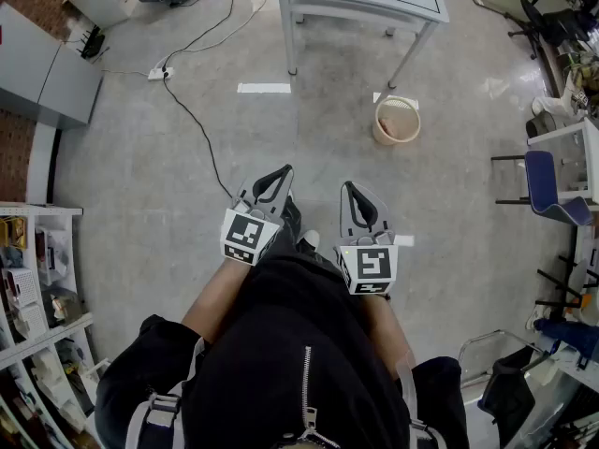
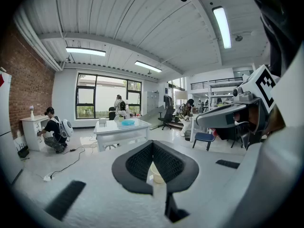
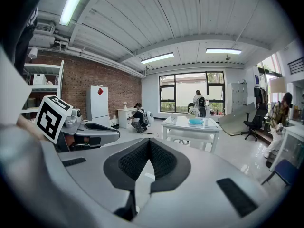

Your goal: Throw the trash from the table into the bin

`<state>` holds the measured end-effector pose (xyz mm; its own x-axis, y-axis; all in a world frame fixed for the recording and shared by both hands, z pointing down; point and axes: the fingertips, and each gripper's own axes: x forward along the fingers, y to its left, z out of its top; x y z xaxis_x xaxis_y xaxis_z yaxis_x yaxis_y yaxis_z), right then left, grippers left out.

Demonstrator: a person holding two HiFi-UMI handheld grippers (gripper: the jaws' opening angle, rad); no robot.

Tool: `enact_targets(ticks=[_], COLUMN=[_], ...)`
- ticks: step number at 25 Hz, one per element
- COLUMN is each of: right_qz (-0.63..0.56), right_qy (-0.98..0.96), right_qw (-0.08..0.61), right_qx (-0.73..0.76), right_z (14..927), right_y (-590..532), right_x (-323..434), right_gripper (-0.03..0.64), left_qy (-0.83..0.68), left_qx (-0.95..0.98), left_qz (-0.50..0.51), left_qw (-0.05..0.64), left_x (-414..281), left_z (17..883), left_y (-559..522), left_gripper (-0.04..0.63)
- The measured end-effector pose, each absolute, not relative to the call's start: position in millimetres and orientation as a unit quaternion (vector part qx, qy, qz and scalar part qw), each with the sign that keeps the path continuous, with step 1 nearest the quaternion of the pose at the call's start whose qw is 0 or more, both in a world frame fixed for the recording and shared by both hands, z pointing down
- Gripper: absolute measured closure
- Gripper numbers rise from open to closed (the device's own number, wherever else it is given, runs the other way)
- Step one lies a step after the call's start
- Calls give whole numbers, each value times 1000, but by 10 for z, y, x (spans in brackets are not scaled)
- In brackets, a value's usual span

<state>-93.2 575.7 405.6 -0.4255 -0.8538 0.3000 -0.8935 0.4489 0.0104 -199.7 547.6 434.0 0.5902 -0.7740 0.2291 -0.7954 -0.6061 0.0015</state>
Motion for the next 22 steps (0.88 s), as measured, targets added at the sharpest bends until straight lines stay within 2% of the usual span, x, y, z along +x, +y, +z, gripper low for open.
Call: enact_targets(ticks=[6, 10, 22], right_qz=[79, 94, 104], right_qy=[-841, -844, -844], right_qw=[129, 102, 104], right_qx=[519, 518, 516], right_z=[4070, 4044, 4077], right_y=[5742, 5748, 5729], right_x=[-929, -929, -950], right_gripper=[609, 607, 607], left_qy=[-438, -436, -433], left_qx=[891, 892, 894], left_qz=[107, 104, 103], left_qw=[56, 54, 51], left_x=[-1971, -1978, -1968], left_z=[4374, 4378, 4347], left_y=[5467, 5477, 5437], left_gripper=[589, 589, 589])
